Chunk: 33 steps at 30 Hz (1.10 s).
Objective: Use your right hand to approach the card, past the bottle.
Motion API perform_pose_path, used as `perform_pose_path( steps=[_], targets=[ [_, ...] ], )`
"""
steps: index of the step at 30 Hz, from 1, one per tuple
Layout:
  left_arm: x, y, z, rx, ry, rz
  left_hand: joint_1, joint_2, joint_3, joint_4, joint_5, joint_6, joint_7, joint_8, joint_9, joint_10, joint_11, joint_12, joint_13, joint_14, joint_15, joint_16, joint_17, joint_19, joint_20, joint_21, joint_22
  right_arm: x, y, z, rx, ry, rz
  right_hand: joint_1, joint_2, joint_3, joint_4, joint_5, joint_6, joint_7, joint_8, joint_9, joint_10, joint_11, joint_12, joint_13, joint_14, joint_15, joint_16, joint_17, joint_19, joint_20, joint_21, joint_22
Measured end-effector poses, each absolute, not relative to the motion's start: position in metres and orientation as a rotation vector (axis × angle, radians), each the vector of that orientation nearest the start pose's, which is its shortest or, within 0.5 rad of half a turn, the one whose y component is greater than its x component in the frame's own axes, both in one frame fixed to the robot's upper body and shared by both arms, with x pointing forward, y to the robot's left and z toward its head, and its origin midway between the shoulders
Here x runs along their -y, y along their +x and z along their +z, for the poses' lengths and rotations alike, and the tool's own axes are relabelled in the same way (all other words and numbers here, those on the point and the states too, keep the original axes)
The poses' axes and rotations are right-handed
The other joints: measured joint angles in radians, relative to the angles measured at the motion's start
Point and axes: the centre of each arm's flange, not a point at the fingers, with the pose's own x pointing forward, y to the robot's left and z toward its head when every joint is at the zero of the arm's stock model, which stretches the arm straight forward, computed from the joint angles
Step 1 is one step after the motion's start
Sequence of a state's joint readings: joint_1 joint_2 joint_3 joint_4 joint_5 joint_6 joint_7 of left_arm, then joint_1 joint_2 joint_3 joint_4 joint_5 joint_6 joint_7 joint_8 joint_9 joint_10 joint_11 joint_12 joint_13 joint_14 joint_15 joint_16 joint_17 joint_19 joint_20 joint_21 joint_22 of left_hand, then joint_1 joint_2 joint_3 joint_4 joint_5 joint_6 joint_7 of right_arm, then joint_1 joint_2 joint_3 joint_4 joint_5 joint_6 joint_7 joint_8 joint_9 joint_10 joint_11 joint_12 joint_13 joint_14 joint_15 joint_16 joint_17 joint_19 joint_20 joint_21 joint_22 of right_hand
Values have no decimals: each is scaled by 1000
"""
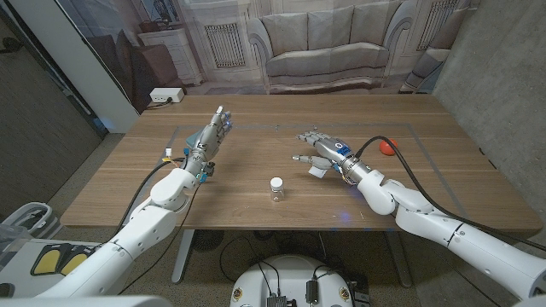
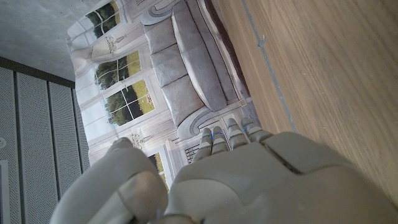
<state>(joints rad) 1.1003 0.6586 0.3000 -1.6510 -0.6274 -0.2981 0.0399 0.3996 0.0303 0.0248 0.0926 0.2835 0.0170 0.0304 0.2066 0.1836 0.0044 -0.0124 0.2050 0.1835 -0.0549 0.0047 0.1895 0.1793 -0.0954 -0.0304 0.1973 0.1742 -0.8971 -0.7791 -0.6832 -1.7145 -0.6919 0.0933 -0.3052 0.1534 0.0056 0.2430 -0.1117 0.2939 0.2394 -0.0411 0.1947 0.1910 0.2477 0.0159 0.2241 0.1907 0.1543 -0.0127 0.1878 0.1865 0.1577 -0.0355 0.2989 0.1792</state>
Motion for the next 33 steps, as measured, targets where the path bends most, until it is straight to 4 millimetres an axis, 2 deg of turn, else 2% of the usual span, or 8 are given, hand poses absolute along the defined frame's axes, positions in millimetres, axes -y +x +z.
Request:
perform_pose_path(
  steps=[33],
  targets=[
    [-288, 574, -51, 644, 22, -268, 13, 13, 0, 0, 0, 0, 0, 0, 0, 0, 0, 0, 0, 0, 0, 0, 0, 0, 0, 0, 0, 169, 581, -89, 840, -1485, 129, 0, 0, 0, 0, 0, 0, 0, 0, 0, 4, 4, 0, 3, 0, 0, 0, 0, 0, 0, -8, 0]
  ],
)
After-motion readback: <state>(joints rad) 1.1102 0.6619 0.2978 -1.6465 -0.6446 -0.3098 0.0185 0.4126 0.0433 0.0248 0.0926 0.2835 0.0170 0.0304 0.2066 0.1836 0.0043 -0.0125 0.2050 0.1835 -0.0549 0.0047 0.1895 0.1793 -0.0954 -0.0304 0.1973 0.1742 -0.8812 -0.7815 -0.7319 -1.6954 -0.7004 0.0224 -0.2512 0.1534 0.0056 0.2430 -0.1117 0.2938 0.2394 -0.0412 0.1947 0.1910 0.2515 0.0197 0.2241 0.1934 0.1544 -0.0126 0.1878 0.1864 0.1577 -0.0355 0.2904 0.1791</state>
